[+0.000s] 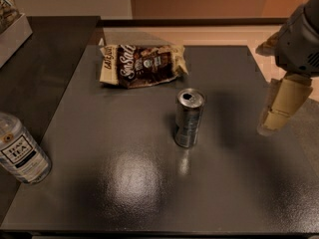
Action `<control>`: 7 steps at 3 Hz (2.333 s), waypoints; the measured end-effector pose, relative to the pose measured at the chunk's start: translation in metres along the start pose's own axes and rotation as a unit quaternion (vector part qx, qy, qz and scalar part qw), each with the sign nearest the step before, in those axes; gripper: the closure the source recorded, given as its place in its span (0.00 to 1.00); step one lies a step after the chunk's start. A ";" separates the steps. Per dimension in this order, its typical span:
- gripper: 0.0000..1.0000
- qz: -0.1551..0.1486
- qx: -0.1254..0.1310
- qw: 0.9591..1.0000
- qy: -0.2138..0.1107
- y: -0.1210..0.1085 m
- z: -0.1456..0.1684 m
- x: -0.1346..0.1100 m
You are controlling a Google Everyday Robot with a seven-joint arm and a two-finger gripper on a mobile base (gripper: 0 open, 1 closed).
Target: Move redbull can near brown chip bag
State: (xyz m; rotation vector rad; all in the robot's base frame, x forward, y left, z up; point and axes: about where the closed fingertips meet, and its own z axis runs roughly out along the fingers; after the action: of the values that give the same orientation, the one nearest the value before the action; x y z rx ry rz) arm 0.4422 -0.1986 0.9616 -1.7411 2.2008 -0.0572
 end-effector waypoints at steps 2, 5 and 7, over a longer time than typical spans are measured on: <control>0.00 -0.007 -0.035 0.995 -0.094 0.010 0.046 -0.046; 0.00 -0.015 -0.110 0.973 -0.200 0.035 0.063 -0.108; 0.41 -0.018 -0.127 0.967 -0.219 0.046 0.066 -0.114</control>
Offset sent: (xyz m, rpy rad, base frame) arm 0.0215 0.0897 -0.0521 0.3282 0.0362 0.1201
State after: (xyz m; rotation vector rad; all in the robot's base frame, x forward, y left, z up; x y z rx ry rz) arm 0.4403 -0.0667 0.9155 -1.7170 1.9106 0.5714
